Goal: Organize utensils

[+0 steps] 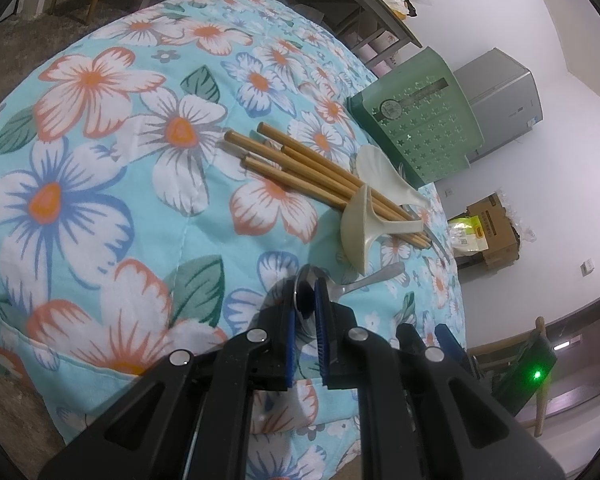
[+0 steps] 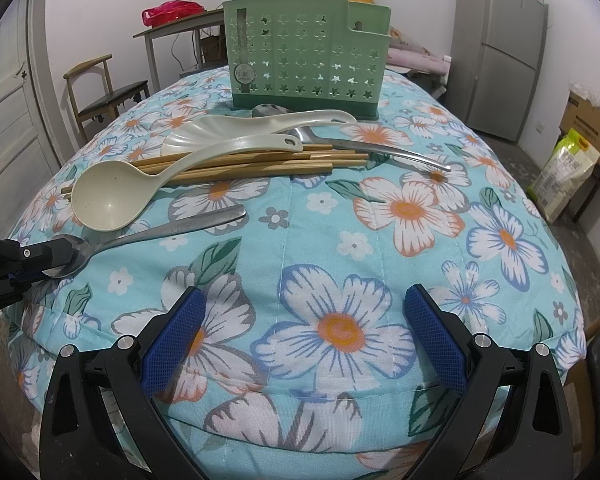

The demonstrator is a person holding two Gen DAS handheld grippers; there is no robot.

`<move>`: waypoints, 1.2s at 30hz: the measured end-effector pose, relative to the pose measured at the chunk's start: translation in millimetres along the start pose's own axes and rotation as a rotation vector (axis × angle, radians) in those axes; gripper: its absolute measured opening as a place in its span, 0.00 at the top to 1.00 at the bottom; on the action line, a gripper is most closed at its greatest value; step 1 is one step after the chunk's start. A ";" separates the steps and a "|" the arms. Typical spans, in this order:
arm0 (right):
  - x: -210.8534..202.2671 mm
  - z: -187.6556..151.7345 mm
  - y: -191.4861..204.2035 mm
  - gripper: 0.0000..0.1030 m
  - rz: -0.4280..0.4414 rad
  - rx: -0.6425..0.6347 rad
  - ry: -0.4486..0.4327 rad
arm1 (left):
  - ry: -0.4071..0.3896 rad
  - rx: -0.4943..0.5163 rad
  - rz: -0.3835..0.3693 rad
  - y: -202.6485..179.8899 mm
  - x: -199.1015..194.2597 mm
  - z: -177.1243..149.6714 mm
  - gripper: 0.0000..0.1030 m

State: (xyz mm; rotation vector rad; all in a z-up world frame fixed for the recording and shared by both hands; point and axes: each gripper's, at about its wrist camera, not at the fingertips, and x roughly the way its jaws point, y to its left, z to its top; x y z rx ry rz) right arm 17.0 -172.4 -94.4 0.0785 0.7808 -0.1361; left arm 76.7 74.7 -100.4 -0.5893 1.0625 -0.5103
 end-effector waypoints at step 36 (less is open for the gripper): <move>-55.9 5.2 -22.8 0.08 0.068 0.070 -0.164 | -0.213 0.193 -0.097 -27.8 -130.3 7.6 0.98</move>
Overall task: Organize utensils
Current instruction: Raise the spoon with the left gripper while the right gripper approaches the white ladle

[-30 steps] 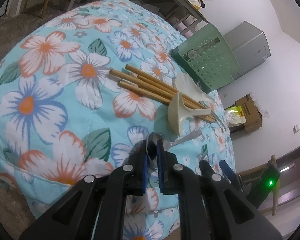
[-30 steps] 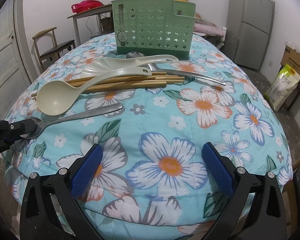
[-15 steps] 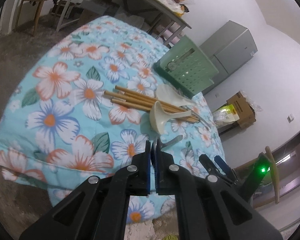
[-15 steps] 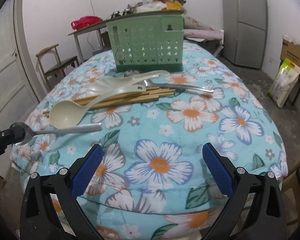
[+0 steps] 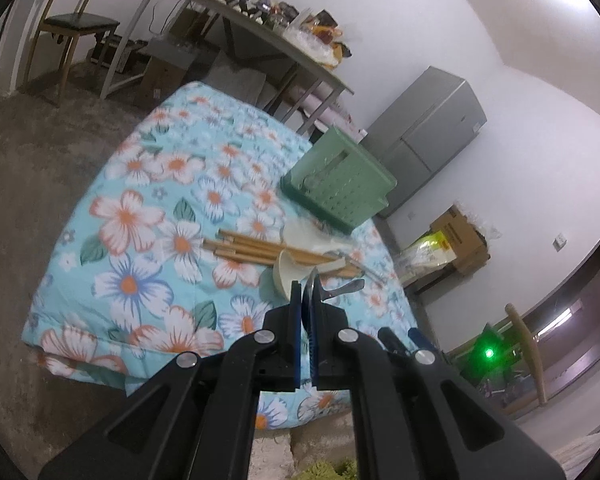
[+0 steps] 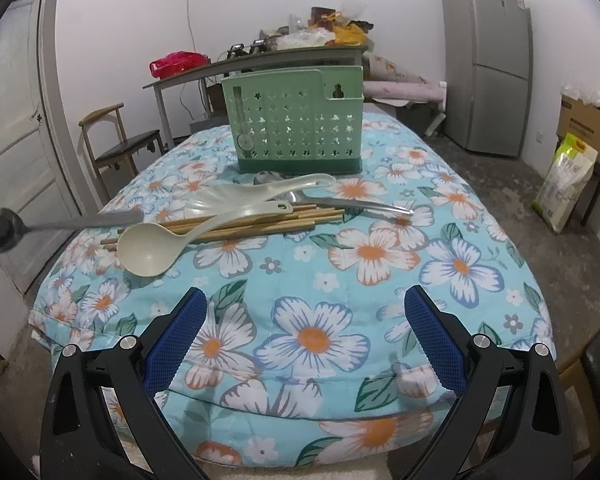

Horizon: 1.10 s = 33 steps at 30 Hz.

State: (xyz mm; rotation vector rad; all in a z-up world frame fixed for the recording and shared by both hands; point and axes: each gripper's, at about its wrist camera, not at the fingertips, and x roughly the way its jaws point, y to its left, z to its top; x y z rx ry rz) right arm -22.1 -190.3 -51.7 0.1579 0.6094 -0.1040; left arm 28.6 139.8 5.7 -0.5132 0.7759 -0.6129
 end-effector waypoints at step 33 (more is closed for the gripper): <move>13.6 6.1 146.6 0.35 0.110 -0.523 -0.069 | -0.254 -0.061 0.162 35.3 -38.8 55.8 0.98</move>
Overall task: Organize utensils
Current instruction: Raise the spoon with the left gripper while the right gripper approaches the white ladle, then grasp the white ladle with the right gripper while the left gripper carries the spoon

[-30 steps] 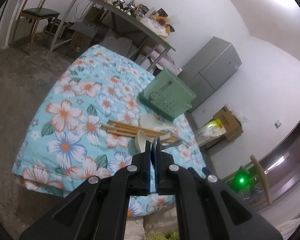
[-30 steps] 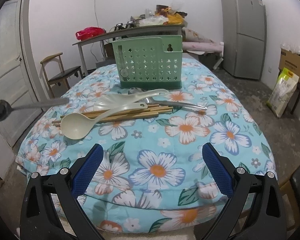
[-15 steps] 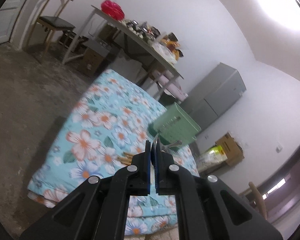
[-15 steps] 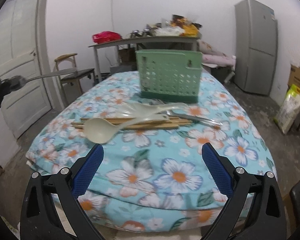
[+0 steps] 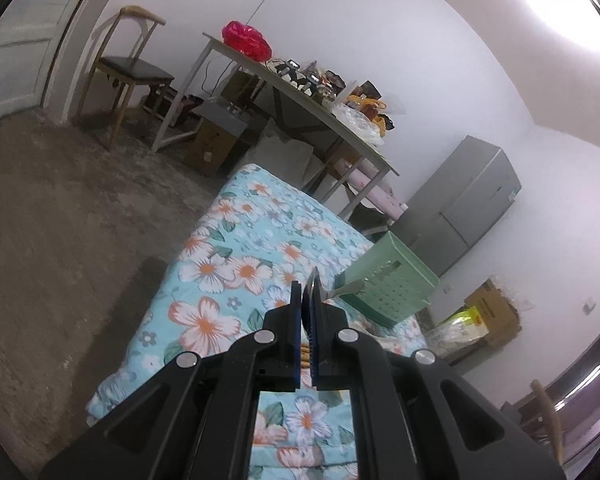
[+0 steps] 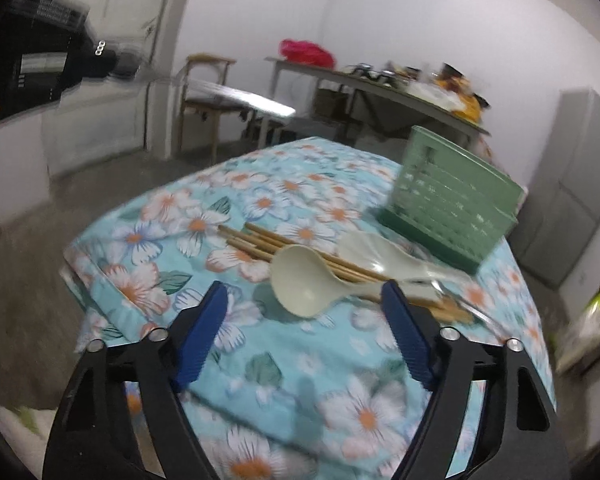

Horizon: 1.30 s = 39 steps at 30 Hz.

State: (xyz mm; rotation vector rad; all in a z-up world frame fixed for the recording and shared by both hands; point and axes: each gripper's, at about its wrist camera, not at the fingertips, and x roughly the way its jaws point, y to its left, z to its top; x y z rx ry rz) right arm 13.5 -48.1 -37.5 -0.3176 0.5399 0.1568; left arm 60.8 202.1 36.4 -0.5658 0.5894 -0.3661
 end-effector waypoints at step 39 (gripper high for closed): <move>-64.5 36.3 -186.0 0.98 0.011 0.439 -0.131 | -0.046 0.871 0.148 -240.7 171.7 42.9 0.98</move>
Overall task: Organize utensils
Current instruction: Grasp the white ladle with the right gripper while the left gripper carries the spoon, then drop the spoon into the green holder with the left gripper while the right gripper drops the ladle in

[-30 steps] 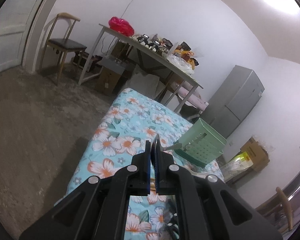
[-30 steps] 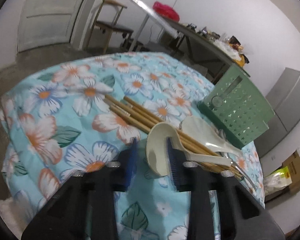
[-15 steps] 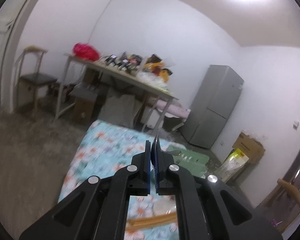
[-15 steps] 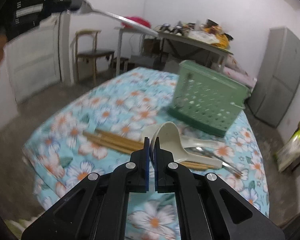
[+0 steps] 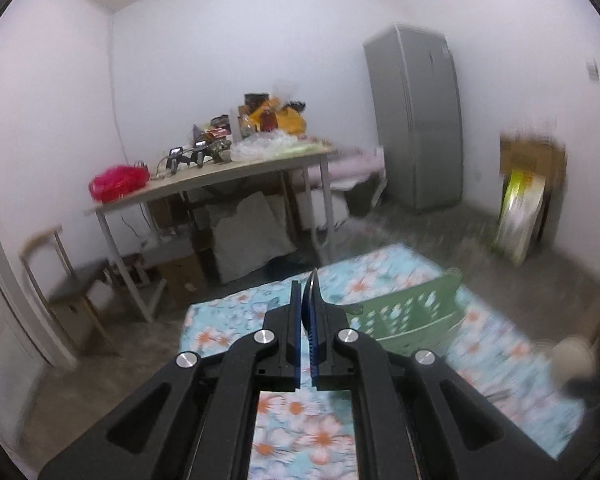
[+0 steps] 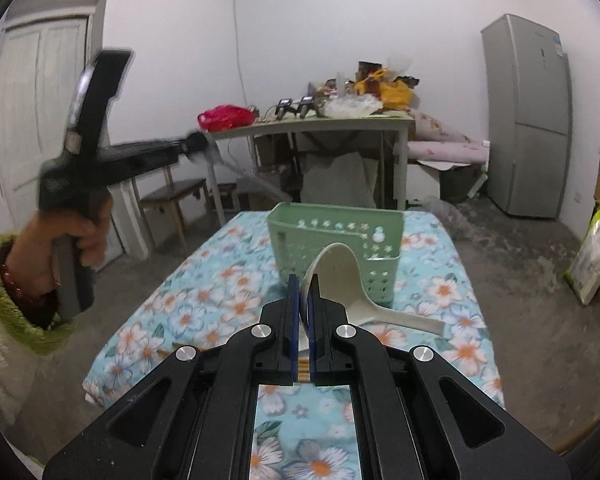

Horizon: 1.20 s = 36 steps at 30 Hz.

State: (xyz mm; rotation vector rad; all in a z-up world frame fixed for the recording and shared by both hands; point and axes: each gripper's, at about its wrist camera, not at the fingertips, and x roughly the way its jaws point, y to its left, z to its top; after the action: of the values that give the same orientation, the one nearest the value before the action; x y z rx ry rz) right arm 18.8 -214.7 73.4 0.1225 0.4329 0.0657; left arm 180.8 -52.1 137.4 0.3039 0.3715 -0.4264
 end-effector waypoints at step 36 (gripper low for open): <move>27.0 103.2 -89.0 0.98 0.531 0.355 -0.115 | 0.020 -0.431 -0.203 52.6 -16.3 -57.0 0.38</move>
State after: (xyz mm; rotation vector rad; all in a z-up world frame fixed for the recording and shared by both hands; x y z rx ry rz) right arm 90.1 -311.2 143.4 0.5874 0.2846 0.5025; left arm 174.6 19.5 104.3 -0.1512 0.5046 -0.5290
